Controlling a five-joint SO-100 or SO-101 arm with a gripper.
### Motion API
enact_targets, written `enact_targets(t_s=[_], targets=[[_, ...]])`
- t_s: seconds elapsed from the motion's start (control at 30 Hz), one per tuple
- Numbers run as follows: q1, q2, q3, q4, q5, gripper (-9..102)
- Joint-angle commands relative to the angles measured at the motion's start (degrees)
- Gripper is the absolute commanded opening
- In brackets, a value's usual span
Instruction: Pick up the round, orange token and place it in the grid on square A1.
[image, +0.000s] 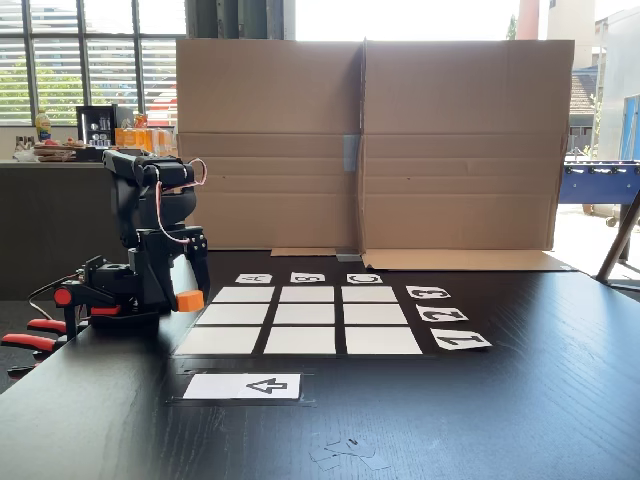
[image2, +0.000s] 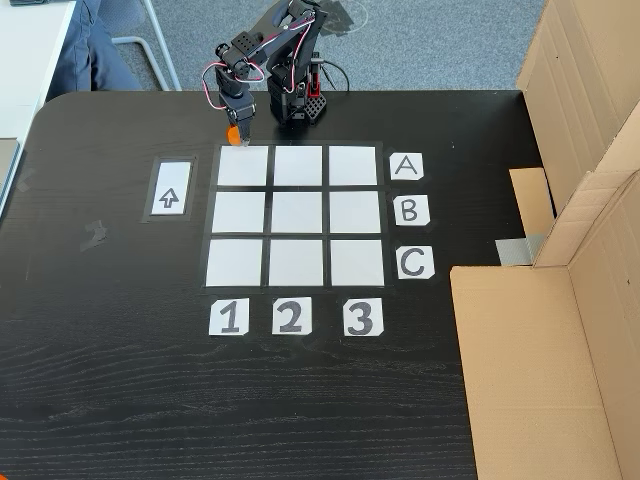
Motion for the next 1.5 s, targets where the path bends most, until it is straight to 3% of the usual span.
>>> enact_targets(t_s=[0.0, 0.4, 1.47], targets=[[-1.05, -3.60, 0.00, -3.43, -0.26, 8], [-4.83, -10.72, 0.00, -9.23, 0.00, 8], [-8.96, -16.08, 0.00, -13.54, 0.35, 9]])
